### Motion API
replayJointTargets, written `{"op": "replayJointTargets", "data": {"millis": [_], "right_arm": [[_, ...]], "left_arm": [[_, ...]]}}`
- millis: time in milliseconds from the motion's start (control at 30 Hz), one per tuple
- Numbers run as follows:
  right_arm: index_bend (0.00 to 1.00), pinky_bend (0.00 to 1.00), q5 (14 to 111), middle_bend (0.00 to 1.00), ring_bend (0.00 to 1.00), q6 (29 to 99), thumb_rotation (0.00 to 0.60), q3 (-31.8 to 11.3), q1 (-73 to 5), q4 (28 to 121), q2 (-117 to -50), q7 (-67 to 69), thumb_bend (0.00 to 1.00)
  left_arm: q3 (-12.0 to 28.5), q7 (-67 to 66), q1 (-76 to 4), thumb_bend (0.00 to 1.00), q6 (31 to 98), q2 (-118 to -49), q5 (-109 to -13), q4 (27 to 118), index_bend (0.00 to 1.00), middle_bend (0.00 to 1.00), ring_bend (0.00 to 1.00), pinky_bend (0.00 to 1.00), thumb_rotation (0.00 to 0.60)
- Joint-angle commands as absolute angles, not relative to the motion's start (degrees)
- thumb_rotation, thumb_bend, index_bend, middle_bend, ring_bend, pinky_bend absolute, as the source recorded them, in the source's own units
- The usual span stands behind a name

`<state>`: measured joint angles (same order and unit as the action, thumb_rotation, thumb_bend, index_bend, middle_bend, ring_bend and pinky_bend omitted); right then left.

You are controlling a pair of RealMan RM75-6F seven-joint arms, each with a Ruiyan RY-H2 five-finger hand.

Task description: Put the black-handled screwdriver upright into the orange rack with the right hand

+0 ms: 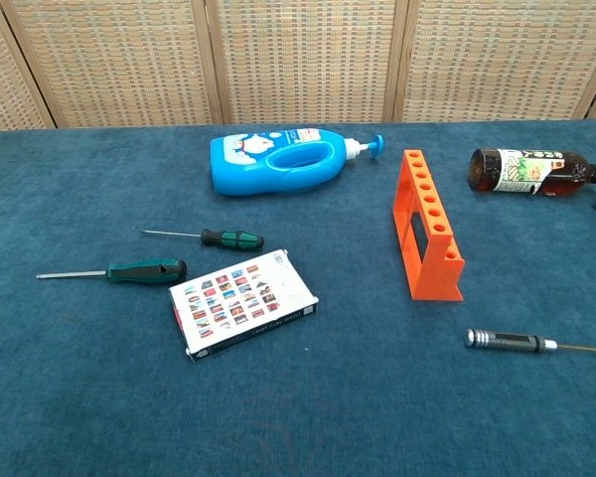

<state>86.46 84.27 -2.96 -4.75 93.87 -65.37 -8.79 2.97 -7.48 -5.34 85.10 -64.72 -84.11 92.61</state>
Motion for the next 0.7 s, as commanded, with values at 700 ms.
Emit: {"op": "replayJointTargets", "data": {"millis": [700], "right_arm": [[0.26, 0.00, 88.94, 0.00, 0.00, 83.06, 0.600, -2.99, -6.73, 96.92, -70.13, -9.77, 0.20]], "left_arm": [[2.87, -8.07, -5.27, 0.00, 85.52, -64.68, -84.64, 93.32, 0.00, 0.00, 0.00, 0.00, 0.600]]}}
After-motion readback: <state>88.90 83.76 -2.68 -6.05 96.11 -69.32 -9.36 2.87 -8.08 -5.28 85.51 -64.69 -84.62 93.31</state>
